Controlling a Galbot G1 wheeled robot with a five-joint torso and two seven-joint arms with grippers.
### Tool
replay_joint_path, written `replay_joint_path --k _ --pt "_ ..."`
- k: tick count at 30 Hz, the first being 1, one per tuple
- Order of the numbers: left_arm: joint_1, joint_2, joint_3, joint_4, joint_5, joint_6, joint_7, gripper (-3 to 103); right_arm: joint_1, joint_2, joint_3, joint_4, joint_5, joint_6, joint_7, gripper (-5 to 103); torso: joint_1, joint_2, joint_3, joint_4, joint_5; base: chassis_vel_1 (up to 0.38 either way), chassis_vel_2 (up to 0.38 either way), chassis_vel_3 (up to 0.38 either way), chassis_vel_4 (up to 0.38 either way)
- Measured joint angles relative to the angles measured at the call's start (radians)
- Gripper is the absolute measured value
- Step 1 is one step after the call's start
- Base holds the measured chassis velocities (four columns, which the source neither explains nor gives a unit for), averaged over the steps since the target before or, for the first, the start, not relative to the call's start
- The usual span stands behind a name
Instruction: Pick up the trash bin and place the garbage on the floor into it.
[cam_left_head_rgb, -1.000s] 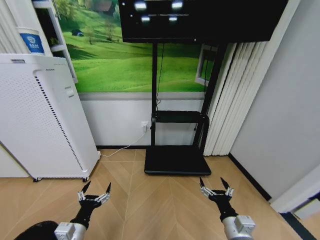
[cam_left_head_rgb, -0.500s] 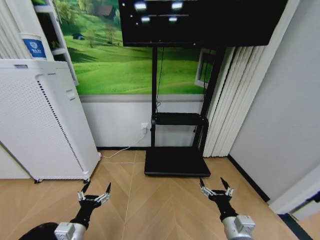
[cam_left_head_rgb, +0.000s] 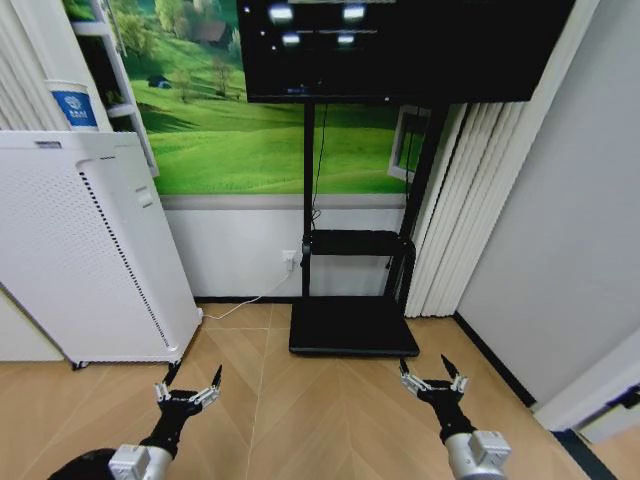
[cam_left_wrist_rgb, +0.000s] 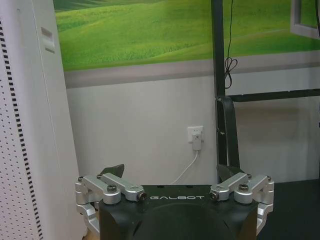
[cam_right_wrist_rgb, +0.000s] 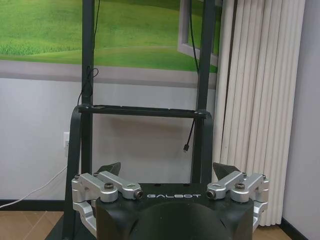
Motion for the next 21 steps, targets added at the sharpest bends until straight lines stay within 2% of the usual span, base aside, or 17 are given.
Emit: replay_joint_path --k 21 --pt "0.000 0.000 0.000 0.000 0.000 0.000 0.000 100 0.000 0.000 0.000 0.000 0.000 0.000 0.000 100 0.027 0.083 0.056 0.0000 0.0000 0.000 0.000 0.000 0.000"
